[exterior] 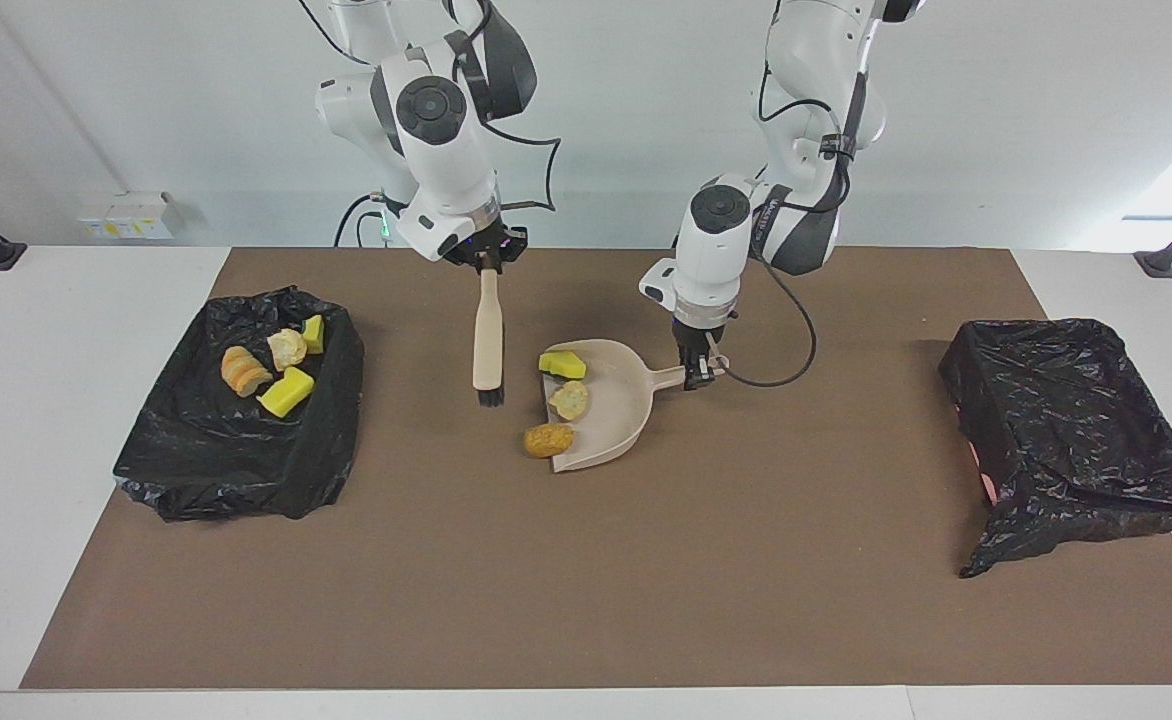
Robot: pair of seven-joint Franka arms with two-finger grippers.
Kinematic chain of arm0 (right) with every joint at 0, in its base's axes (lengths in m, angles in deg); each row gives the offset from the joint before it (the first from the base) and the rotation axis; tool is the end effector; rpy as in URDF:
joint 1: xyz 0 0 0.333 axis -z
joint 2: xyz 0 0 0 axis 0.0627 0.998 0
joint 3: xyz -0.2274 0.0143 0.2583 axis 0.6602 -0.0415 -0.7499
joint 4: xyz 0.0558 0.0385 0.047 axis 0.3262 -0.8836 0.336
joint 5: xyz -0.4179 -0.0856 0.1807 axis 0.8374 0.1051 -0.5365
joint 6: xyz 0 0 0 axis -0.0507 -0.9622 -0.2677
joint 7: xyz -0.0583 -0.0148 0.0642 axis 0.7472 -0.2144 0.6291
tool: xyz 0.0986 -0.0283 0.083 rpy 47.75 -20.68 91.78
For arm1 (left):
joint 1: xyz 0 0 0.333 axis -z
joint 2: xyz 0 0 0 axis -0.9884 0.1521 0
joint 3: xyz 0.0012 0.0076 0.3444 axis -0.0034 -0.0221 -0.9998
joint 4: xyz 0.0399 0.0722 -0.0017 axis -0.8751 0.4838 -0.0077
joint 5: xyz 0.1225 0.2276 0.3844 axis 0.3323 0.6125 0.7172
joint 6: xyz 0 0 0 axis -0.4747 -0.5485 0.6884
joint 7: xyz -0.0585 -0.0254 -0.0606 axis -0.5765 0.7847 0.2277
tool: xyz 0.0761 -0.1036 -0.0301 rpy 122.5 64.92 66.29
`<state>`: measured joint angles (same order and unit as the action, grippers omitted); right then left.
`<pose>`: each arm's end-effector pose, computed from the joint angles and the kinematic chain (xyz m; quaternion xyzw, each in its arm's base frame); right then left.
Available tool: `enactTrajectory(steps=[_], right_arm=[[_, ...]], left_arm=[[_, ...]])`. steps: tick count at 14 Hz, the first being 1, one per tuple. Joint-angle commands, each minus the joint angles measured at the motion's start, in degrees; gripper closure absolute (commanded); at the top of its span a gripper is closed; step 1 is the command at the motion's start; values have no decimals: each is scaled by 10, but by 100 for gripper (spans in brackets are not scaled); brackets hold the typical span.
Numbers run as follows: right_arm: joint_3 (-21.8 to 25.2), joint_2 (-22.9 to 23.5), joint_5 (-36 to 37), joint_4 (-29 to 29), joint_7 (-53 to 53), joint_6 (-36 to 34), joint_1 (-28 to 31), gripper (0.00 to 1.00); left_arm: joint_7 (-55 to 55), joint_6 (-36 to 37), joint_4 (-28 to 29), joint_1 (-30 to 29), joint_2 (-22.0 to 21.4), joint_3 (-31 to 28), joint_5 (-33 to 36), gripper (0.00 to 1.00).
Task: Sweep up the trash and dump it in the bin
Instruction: 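Sweep the remaining pieces into the dustpan with the right gripper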
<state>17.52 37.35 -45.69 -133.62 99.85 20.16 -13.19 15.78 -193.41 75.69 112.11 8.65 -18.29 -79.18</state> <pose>0.5122 0.2235 0.4395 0.9881 0.0418 -0.1459 0.0267 0.5396 -0.3448 0.3090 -0.7368 0.6758 -0.0127 0.0161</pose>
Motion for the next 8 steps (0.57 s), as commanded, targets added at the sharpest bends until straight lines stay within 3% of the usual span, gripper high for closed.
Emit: enactTrajectory(steps=[1,5,8], right_arm=[[-6,41,61,-37,-28,53,6,100],[-11,75,47,-33,-29,105,-2,100],[-11,92,-17,-33,-48,140,-8,100]], left_arm=[[-20,-20,7,-18,-3,1,-22,100],[-33,-5,7,-19,-4,0,-27,100],[-29,36,7,-8,-10,-1,-20,100]])
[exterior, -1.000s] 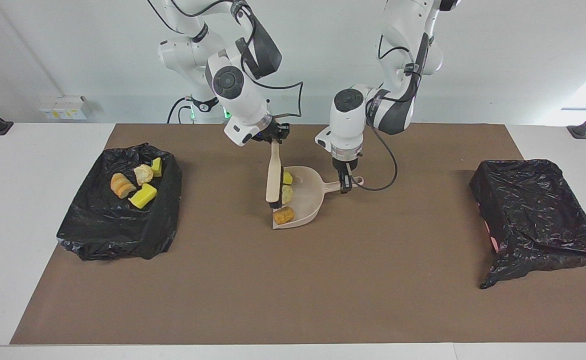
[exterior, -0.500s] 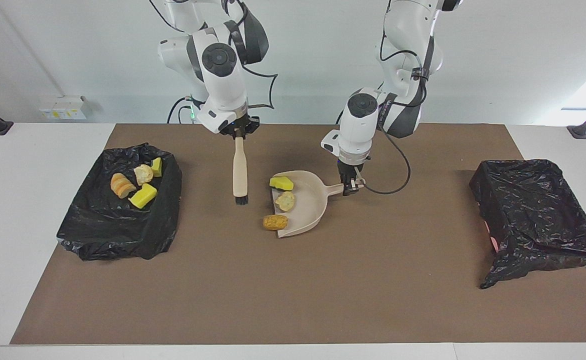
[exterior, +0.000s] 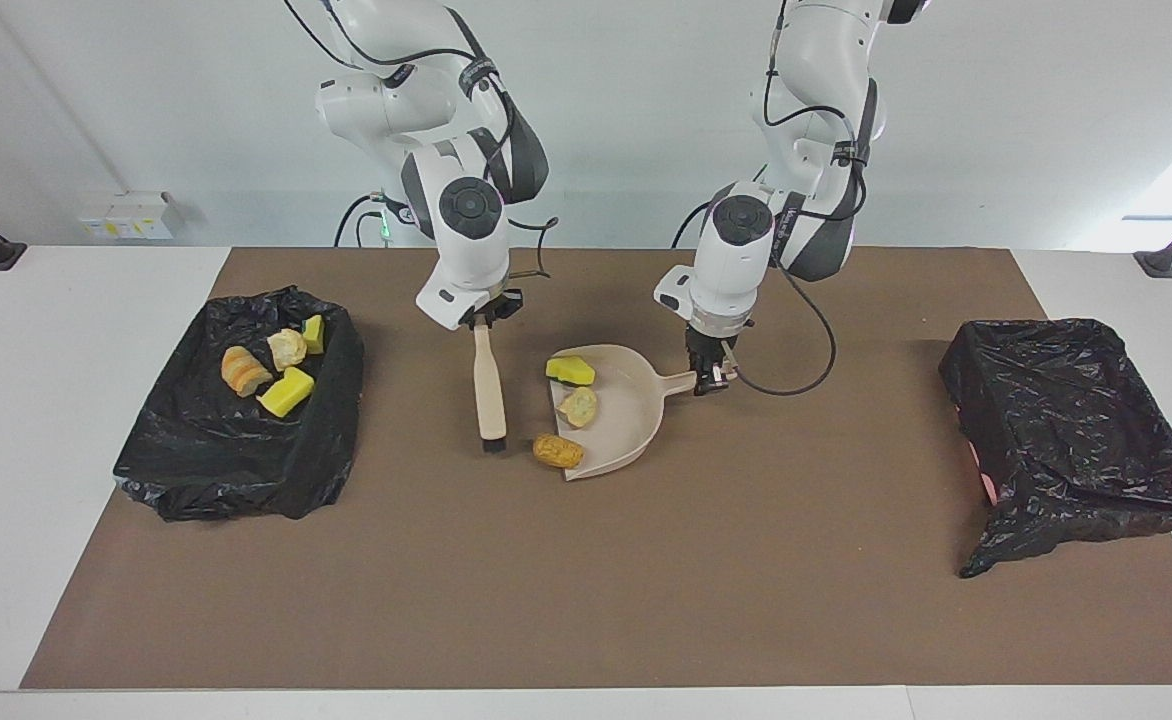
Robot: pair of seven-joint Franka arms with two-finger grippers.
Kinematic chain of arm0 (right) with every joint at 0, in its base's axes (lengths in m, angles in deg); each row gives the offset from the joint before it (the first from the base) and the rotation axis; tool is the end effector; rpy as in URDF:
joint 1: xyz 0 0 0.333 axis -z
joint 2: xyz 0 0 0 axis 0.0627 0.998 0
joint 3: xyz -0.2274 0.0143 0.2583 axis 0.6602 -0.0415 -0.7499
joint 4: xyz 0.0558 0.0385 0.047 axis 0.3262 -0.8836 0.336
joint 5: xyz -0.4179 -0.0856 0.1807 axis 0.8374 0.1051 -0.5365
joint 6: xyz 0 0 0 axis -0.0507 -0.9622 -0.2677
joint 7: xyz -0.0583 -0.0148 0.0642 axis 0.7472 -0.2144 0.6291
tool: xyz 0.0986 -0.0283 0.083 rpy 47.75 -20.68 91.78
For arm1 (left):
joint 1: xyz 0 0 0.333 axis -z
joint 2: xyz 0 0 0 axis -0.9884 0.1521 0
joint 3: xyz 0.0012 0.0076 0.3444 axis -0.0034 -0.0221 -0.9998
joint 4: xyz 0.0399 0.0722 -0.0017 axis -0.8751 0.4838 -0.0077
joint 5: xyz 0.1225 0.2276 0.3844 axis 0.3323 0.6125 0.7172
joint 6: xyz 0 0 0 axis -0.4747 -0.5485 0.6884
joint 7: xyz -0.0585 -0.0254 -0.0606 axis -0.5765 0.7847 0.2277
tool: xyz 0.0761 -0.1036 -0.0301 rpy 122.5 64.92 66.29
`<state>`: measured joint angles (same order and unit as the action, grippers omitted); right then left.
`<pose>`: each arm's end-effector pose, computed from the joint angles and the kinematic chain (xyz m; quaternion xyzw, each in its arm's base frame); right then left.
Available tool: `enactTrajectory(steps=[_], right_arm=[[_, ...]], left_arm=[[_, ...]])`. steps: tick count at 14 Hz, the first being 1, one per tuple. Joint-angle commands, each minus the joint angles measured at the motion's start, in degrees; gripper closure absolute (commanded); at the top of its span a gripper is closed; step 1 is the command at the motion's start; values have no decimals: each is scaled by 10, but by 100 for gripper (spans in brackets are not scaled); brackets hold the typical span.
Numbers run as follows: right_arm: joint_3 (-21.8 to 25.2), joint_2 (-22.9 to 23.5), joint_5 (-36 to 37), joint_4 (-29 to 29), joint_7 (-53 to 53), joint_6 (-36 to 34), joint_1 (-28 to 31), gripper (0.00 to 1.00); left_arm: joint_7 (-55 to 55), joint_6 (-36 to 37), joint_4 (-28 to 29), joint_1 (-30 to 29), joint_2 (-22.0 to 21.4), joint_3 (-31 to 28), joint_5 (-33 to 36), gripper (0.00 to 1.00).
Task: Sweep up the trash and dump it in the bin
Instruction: 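Sweep the remaining pieces into the dustpan with the right gripper, then carry the loaded dustpan toward the black bag with the left gripper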
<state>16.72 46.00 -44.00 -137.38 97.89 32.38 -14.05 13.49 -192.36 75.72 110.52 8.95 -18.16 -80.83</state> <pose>0.5273 0.2412 0.3335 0.9861 0.0752 -0.1463 0.0246 0.5452 -0.3306 0.3038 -0.7382 0.6745 -0.0025 0.0031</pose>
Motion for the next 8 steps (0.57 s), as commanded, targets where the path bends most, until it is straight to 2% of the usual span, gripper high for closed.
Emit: enactTrajectory(steps=[1,6,8], right_arm=[[-3,9,-48,5,-29,23,-4,100],[-3,25,-194,29,-31,68,-18,100],[-2,31,-224,45,-21,68,-33,100]], left_arm=[[-6,35,7,15,-13,-3,5,100],[-6,34,7,25,-15,-2,20,100],[-7,31,7,25,-15,-1,20,100]])
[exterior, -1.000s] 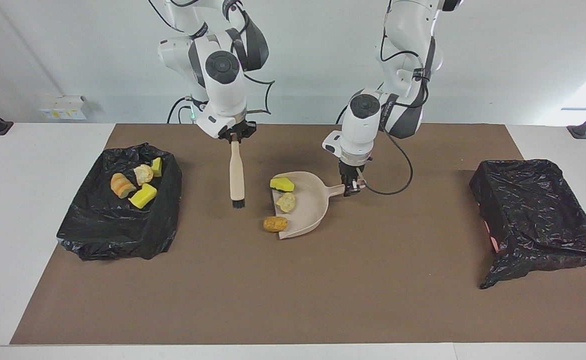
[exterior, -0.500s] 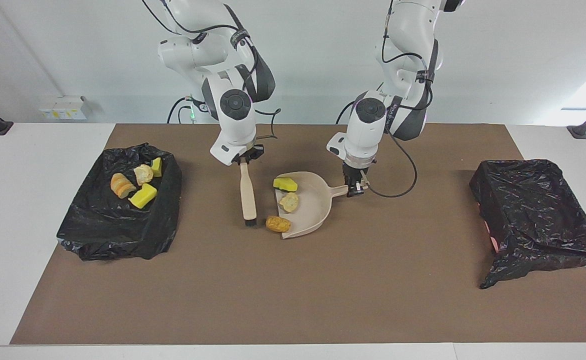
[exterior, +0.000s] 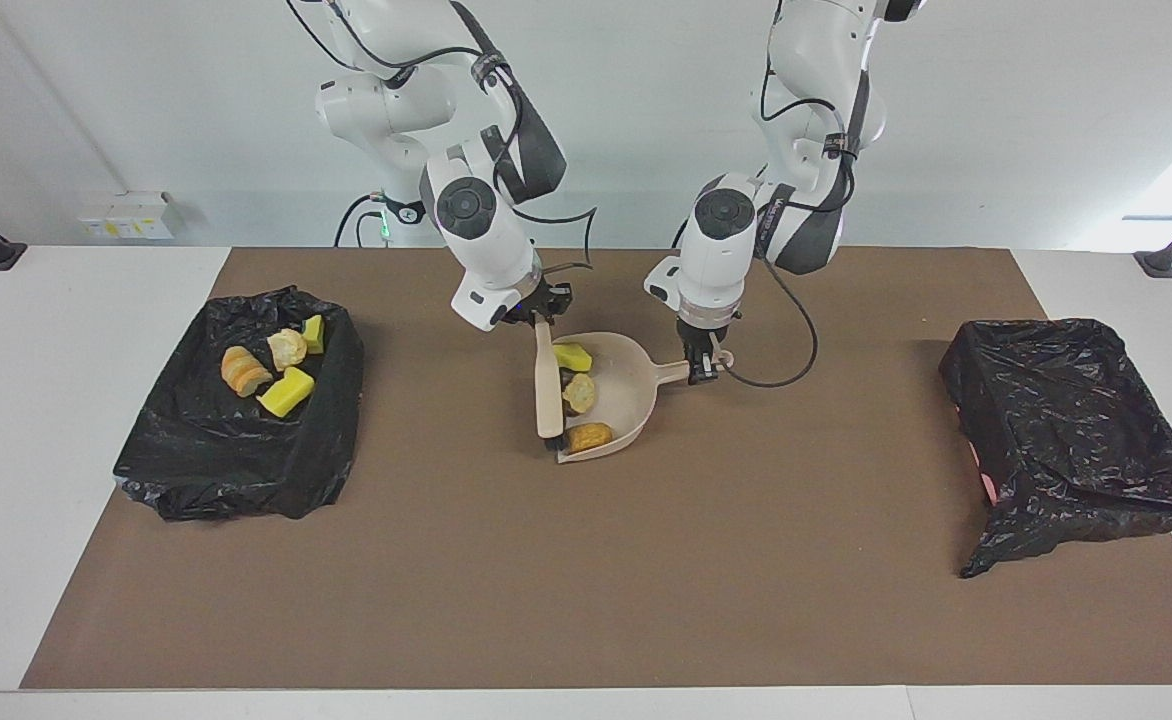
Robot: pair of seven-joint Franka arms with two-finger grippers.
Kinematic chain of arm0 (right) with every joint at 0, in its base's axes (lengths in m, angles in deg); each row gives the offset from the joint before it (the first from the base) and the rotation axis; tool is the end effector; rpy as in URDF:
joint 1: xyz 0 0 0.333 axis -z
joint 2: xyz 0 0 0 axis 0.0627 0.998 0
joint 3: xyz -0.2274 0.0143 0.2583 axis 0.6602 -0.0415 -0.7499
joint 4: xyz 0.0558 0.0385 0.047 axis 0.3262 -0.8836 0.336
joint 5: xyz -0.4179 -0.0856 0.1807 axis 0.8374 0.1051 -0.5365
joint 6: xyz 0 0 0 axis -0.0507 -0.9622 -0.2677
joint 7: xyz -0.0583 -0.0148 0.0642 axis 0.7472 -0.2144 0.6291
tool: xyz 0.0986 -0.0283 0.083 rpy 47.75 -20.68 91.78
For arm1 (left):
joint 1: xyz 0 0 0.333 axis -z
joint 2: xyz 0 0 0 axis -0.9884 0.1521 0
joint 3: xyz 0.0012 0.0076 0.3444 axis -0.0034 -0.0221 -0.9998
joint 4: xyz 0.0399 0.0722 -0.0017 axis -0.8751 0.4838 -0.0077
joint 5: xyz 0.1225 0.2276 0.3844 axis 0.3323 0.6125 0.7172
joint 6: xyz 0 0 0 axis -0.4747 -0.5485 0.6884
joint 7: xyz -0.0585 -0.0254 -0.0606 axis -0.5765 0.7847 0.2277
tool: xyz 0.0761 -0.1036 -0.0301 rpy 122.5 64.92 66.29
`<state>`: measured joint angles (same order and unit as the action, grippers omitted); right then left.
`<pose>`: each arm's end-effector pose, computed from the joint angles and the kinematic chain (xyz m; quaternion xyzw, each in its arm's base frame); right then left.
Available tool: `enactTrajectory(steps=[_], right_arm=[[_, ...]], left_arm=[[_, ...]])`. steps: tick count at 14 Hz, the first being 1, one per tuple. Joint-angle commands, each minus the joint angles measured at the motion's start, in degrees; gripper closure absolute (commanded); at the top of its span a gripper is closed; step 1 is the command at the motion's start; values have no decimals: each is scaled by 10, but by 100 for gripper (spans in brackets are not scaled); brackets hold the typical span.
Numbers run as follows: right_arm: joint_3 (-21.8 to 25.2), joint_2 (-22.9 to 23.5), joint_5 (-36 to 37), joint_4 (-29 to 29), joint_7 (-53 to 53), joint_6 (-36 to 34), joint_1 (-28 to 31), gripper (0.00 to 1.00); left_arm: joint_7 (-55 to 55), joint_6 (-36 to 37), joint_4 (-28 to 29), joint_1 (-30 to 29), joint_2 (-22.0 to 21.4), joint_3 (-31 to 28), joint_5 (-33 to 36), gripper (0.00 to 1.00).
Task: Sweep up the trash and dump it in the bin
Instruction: 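Carry the loaded dustpan toward the black bag with the left gripper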
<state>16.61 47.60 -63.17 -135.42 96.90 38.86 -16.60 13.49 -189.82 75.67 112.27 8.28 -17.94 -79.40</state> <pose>0.5315 0.3035 0.3456 -0.9805 -0.0252 0.1413 0.1339 0.5299 -0.3451 0.3078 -0.7212 0.6924 0.0148 0.0101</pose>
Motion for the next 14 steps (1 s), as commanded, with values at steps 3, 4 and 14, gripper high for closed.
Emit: enactTrajectory(steps=[3,4,14], right_arm=[[0,-2,-23,30,-5,-21,-13,100],[3,-19,-20,31,-5,-45,-9,100],[-2,-179,82,8,116,-203,8,100]], left_arm=[[-17,2,6,-1,-8,-2,4,100],[-19,2,4,-6,-6,-3,4,100],[-210,20,-47,-134,-2,-1,-114,100]])
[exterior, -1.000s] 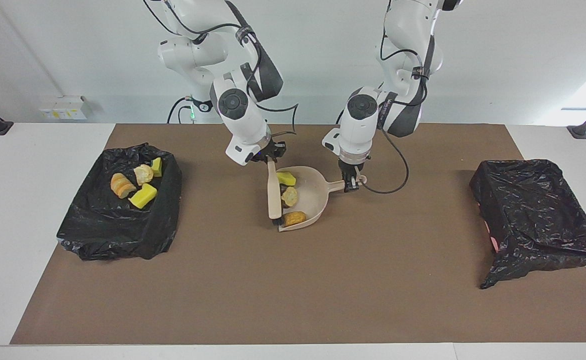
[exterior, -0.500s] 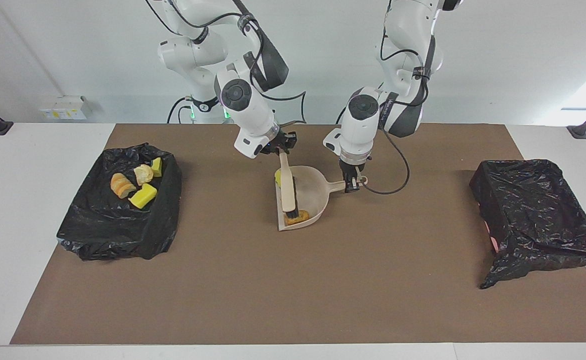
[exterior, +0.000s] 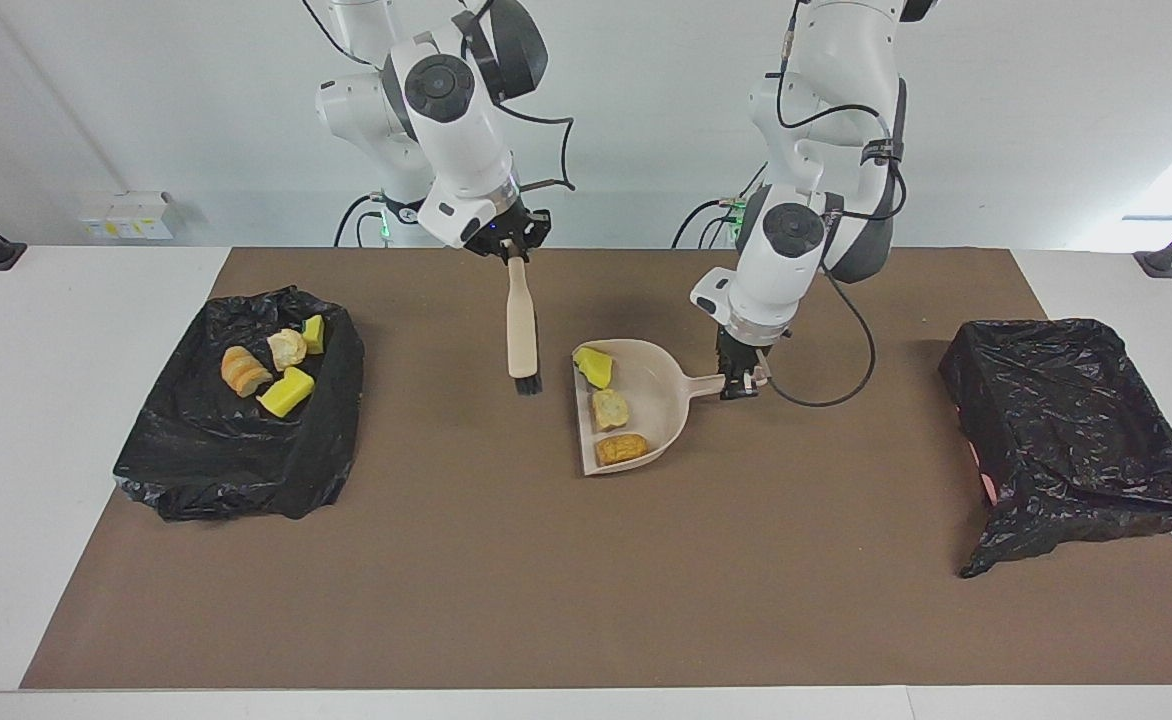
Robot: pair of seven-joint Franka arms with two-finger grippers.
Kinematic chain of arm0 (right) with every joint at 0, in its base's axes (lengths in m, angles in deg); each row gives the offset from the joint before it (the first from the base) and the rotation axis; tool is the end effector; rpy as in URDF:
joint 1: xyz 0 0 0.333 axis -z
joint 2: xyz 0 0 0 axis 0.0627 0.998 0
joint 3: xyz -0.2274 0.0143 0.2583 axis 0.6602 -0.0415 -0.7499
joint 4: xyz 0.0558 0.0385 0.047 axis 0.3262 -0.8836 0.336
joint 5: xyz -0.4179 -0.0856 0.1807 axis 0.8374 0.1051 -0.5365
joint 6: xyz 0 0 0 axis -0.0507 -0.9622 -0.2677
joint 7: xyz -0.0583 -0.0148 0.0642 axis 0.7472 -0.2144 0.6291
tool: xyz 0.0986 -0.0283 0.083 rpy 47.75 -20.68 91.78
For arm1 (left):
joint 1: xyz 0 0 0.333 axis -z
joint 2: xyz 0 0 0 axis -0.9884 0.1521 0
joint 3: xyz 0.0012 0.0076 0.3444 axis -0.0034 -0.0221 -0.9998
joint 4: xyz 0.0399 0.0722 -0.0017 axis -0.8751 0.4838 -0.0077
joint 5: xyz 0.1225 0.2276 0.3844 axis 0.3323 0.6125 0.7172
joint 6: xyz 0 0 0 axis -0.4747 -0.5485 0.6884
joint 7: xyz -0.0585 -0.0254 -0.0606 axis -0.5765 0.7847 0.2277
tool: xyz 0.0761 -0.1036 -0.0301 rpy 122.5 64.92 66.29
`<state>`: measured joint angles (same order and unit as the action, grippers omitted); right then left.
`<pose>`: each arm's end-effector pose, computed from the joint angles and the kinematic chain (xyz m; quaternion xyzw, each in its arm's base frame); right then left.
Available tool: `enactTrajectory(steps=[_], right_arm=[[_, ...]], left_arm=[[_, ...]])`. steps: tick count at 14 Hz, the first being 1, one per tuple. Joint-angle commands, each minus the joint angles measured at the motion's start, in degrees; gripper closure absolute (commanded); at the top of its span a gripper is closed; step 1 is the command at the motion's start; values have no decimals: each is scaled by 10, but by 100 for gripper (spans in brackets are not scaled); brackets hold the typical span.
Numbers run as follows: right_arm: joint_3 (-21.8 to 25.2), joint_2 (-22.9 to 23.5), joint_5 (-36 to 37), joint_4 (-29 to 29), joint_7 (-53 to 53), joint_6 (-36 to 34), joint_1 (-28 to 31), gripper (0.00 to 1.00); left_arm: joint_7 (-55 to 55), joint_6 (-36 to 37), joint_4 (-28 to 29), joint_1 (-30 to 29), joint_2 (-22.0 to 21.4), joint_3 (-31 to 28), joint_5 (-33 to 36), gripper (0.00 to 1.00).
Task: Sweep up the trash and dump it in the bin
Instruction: 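Carry the loaded dustpan toward the black bag with the left gripper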
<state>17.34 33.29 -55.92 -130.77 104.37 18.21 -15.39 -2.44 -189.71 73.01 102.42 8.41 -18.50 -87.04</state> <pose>0.4889 0.2665 0.5040 -0.9891 -0.0108 0.1360 0.0554 0.5952 -0.2562 0.3296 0.7149 -0.6981 0.0233 0.0339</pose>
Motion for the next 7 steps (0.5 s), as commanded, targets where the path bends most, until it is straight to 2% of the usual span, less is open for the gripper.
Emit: enactTrajectory(steps=[1,3,7], right_arm=[[-10,-50,6,-55,47,5,-16,100],[-10,-50,-1,-71,75,17,-52,100],[-10,-1,-35,-87,141,133,-130,100]], left_arm=[[-80,25,-29,-51,-4,5,-57,100],[-117,60,-57,-73,-4,4,-87,100],[-120,186,-160,-116,-1,3,-89,100]])
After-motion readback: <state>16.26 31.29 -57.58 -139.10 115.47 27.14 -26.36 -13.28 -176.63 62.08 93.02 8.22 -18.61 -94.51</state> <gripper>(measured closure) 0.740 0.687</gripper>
